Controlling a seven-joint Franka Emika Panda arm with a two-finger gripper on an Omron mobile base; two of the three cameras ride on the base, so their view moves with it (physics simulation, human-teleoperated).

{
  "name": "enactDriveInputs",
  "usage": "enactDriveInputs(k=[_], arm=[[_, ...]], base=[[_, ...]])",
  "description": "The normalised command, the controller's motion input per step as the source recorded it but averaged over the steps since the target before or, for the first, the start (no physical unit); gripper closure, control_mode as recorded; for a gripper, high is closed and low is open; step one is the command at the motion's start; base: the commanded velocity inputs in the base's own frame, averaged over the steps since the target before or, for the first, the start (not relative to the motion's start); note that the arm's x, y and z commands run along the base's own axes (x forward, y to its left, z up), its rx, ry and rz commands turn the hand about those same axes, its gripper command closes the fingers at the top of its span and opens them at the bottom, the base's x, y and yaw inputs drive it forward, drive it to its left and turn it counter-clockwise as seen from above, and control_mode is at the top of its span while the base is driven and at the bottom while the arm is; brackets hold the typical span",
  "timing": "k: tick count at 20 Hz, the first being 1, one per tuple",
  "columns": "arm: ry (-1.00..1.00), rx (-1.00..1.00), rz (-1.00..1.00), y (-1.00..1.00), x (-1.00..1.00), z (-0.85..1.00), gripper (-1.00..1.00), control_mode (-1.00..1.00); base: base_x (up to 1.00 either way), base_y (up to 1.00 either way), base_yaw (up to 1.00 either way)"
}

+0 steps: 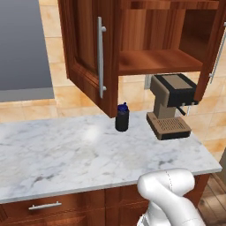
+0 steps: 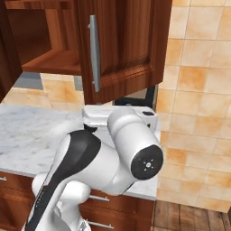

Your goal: Close all open cabinet doors.

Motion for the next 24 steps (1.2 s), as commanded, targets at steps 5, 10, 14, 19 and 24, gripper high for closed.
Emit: enactDriveInputs(k=[5, 10, 14, 19, 24], arm=[[-0.41, 0.0, 0.26, 0.0, 0.32, 0.07, -1.0, -1.0], [-0.15, 0.0, 0.09, 0.05, 0.28, 0.0, -1.0, -1.0], [0.01, 0.0, 0.0, 0.12, 0.45, 0.0, -1.0, -1.0], [0.0, 0.0, 0.01, 0.04, 0.46, -0.01, -1.0, -1.0], [0.0, -0.01, 0.06, 0.0, 0.26, -0.21, -1.0, -1.0]], base=[[0.0, 0.0, 0.0], [0.0, 0.0, 0.0], [0.0, 0.0, 0.0], [0.0, 0.0, 0.0], [0.0, 0.0, 0.0]])
